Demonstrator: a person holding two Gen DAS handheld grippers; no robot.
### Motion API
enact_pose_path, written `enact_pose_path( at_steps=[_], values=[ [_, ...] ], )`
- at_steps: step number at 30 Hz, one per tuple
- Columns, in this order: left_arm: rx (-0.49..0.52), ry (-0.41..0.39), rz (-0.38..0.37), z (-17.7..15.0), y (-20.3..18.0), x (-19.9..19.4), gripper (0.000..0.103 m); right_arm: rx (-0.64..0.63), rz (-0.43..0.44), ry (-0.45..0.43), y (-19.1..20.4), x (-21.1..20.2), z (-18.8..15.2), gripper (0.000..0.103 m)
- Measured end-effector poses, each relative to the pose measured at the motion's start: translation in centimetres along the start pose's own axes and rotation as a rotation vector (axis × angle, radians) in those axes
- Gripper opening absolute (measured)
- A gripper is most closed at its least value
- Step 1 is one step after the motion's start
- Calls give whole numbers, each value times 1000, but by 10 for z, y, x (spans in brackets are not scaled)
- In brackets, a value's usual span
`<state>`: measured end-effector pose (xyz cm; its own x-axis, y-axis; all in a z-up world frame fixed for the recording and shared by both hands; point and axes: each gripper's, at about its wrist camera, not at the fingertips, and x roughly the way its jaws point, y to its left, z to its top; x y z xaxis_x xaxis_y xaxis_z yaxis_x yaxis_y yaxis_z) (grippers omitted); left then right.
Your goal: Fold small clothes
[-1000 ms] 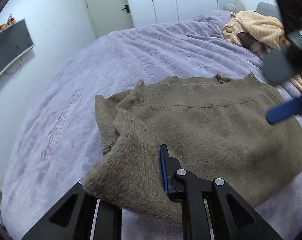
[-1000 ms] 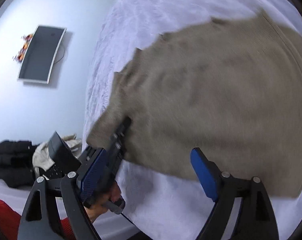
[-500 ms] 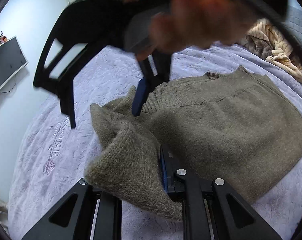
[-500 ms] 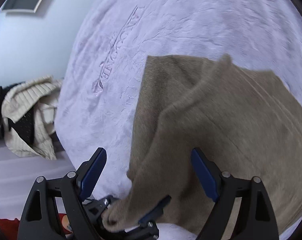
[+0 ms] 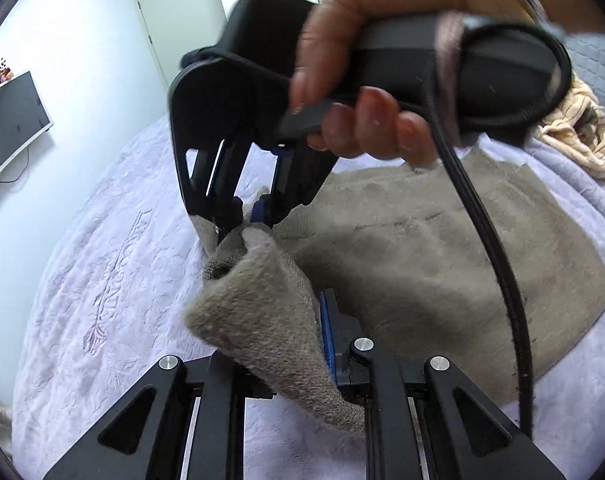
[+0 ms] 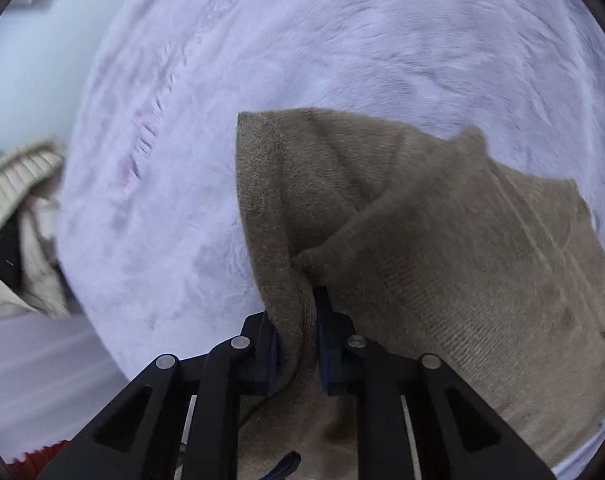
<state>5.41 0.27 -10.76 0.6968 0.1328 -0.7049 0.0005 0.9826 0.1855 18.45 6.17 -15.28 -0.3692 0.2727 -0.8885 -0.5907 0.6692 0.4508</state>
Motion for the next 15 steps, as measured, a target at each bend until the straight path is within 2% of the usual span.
enact_pose_path(
  at_steps=[2, 9, 15],
  values=[
    [9, -25, -21, 11, -7, -10, 18, 20, 96, -75, -12, -20, -13, 16],
    [71, -133, -105, 54, -50, -46, 18, 78, 351, -324, -63, -99, -76, 16],
    [191, -199, -203, 79, -120, -61, 18, 135, 464, -558, -132, -159, -143, 16]
  ],
)
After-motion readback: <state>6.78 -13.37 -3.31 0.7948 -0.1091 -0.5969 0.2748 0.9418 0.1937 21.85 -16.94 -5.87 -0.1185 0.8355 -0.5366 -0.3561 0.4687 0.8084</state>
